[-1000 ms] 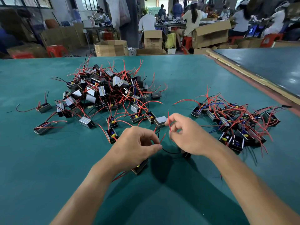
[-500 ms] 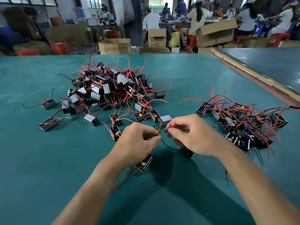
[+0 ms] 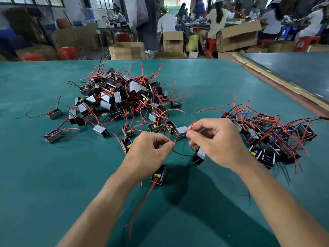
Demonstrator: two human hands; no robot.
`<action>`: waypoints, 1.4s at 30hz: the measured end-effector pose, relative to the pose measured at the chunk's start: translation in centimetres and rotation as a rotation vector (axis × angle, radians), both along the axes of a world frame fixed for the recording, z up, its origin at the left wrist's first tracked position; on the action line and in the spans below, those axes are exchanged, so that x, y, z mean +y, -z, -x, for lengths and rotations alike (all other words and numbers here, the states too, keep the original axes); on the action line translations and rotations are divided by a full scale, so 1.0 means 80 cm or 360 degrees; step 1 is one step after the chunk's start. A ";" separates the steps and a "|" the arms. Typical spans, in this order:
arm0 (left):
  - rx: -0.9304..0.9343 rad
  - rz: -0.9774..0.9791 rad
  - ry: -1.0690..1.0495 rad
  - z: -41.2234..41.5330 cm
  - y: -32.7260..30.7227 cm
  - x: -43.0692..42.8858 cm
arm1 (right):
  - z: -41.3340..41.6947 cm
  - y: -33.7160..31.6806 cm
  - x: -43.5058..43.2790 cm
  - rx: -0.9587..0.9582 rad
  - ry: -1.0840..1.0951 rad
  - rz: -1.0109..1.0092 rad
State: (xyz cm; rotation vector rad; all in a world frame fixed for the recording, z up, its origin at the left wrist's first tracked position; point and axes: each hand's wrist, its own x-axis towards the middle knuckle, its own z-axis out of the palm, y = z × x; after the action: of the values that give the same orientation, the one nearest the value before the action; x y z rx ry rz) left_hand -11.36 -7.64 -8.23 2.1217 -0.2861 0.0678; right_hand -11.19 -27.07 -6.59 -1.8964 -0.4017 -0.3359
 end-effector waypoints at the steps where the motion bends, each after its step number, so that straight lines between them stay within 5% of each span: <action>1: -0.0005 0.0005 -0.0004 0.000 0.000 0.000 | 0.001 0.000 -0.001 0.0039 -0.0042 0.0041; 10: -0.0061 0.0107 0.0129 0.003 -0.002 -0.002 | 0.007 0.003 0.004 0.0211 -0.0298 0.0466; 42: -0.0151 0.0463 0.0140 0.007 -0.010 -0.006 | 0.006 0.008 0.006 0.0110 -0.0254 0.0399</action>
State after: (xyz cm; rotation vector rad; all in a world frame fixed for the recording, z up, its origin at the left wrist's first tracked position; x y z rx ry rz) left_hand -11.91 -8.09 -7.46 1.8181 -0.4010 0.1498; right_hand -11.65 -26.61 -7.21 -2.0973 -0.5665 -0.1169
